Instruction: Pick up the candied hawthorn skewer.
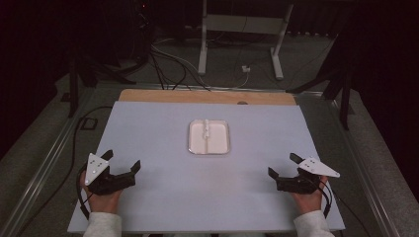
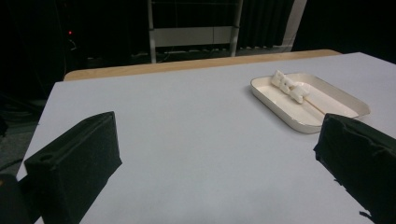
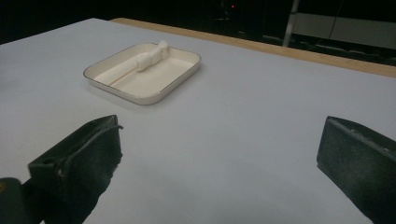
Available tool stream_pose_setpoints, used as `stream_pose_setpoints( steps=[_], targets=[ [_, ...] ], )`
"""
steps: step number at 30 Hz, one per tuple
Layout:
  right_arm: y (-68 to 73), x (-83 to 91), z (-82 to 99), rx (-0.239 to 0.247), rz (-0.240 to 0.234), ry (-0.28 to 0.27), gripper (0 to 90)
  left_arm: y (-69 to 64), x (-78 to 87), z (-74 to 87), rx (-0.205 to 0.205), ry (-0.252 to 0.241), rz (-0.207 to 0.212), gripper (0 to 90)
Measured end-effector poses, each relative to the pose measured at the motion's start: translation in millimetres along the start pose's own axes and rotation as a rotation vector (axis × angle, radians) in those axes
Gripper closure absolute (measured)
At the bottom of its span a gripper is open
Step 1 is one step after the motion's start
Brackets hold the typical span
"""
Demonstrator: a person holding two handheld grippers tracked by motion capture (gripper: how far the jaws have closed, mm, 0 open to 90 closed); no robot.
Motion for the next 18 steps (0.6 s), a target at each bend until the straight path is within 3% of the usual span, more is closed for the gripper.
stream_pose_setpoints(
  steps=[8,12,18],
  targets=[
    [1.9,-0.8,1.5,0.009,0.003,0.000,0.1,-2.0,-2.0,2.3,-0.006,0.022,-0.004,0.7],
    [1.6,-0.7,1.8,0.003,0.009,0.002,0.1,0.1,-1.2,-0.4,0.023,0.026,-0.025,0.7],
    [3.1,-0.5,3.1,-0.008,0.015,0.004,0.1,-2.3,-7.4,-11.5,0.038,0.027,-0.020,0.8]
  ],
)
Point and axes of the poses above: each handheld gripper's, and its own axes: x roughly backward along the jaws, z roughly out of its underside, y roughly to its left, the point moved 8 cm from there along -x, roughly forward along the jaws, and after that the axes turned 15 degrees about -y, right-handed, at the moved point
